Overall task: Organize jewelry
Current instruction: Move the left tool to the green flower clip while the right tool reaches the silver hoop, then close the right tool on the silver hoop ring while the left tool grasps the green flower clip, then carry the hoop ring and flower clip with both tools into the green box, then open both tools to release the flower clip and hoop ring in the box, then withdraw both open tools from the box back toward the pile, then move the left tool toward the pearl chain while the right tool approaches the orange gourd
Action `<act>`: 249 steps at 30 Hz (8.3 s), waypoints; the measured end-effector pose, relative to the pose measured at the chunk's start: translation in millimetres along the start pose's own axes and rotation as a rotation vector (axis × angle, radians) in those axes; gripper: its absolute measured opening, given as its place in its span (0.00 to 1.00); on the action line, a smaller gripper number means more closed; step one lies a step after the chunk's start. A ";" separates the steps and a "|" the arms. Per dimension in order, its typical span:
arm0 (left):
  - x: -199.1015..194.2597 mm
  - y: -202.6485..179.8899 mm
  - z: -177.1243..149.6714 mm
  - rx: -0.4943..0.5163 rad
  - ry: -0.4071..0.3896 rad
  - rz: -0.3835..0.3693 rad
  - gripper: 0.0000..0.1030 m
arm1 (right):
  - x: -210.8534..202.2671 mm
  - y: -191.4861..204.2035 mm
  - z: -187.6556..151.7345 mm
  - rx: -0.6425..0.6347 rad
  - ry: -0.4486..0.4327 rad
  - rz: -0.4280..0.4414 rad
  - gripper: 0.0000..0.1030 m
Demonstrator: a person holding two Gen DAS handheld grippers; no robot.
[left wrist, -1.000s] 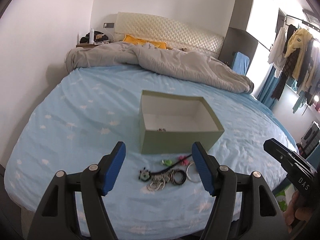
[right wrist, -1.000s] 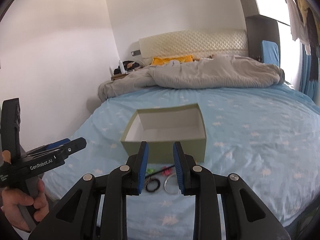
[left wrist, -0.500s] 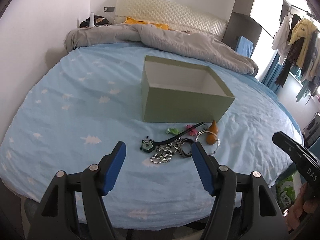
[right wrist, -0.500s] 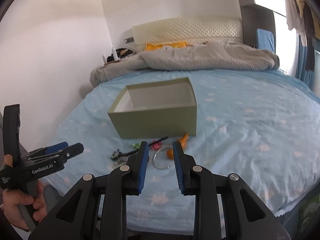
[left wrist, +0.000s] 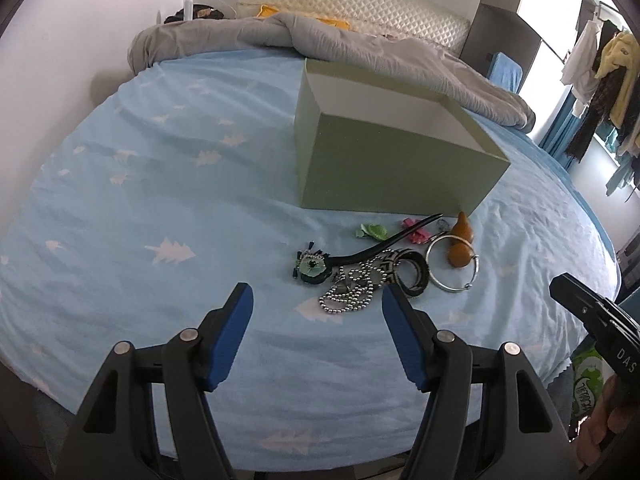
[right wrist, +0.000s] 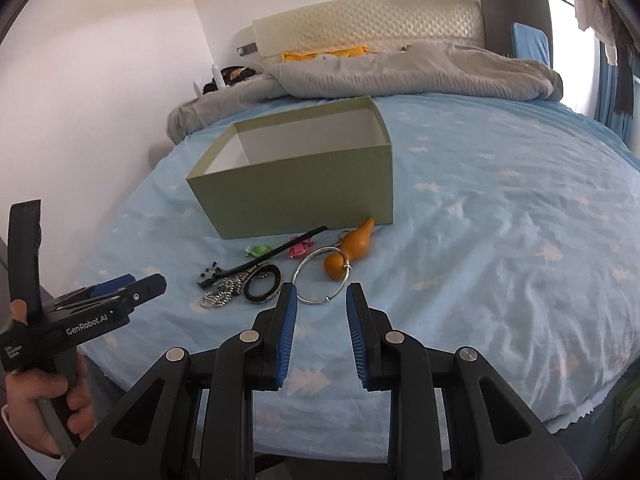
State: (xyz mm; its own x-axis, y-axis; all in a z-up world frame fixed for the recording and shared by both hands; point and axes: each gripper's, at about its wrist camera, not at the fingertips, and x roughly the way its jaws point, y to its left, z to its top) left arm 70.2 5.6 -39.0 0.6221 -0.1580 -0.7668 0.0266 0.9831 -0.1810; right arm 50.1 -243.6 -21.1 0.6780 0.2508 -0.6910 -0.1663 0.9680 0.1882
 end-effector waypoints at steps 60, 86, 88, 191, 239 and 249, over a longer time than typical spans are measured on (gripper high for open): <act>87.9 6.9 21.7 0.089 0.043 0.017 0.29 | 104.7 -14.5 8.2 0.007 0.132 -0.035 0.02; 3.8 11.6 37.3 0.044 -0.104 -0.009 0.25 | 20.2 3.4 30.0 -0.024 -0.028 -0.037 0.01; -3.2 10.4 40.5 0.045 -0.116 -0.007 0.25 | 14.6 5.7 33.6 -0.026 -0.037 -0.034 0.01; -135.0 -45.4 84.0 0.064 -0.207 -0.041 0.50 | -123.7 24.6 88.4 -0.009 -0.181 0.035 0.22; 20.1 -5.9 -22.6 0.015 0.025 -0.079 0.50 | 8.7 -2.8 -12.8 0.023 0.021 0.048 0.29; 50.7 -7.9 -18.7 0.026 0.051 -0.079 0.50 | 53.9 -8.2 0.6 0.023 0.046 0.021 0.36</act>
State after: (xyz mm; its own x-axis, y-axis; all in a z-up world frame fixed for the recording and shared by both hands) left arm 86.8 -11.9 -88.0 0.5765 -0.2390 -0.7814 0.0944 0.9694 -0.2268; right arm 88.5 -238.0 -59.5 0.6409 0.2722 -0.7177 -0.1638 0.9620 0.2186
